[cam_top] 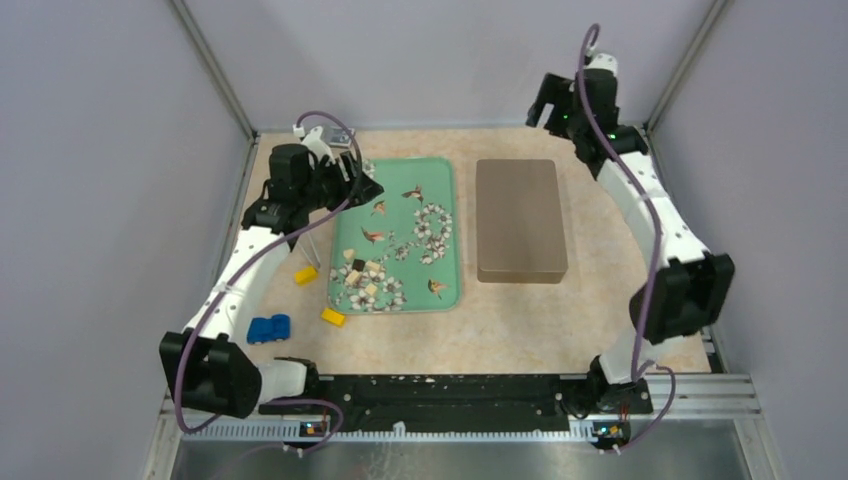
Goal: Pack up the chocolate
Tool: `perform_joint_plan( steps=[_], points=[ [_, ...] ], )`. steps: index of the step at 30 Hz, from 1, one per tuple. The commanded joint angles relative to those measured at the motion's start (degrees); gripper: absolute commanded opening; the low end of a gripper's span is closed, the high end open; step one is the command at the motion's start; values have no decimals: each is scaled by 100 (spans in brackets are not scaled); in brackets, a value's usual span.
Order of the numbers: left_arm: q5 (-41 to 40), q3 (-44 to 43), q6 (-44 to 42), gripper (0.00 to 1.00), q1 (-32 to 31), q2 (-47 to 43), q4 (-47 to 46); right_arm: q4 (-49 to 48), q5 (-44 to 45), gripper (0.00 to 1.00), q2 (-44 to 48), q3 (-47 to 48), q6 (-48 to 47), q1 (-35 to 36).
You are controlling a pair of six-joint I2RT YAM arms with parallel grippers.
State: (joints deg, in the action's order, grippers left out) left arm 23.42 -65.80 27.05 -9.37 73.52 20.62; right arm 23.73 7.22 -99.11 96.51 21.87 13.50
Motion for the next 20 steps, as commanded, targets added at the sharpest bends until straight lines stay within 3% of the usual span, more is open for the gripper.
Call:
perform_joint_plan(
  steps=[1, 7, 8, 9, 14, 20],
  points=[
    [-94, -12, -65, 66, 20, -568, -200, 590, 1319, 88, 1342, -384, -125, 31],
    [-506, 231, -68, 67, 22, -1337, -236, 461, 2920, 96, 3422, -2540, -123, 36],
    [-674, 296, -635, 92, 18, -1502, -227, 441, 3189, 96, 3723, -2834, -96, 36],
    [-813, 349, -733, 97, 21, -1612, -221, 426, 3365, 97, 3994, -3130, -53, 39],
    [-1548, 725, -773, 98, 18, -2142, -265, 510, 3404, 97, 4874, -4024, 215, 37],
    [-1710, 1278, -684, 99, 22, -2654, -595, 651, 3053, 97, 4940, -4389, 494, 31]
  ],
)
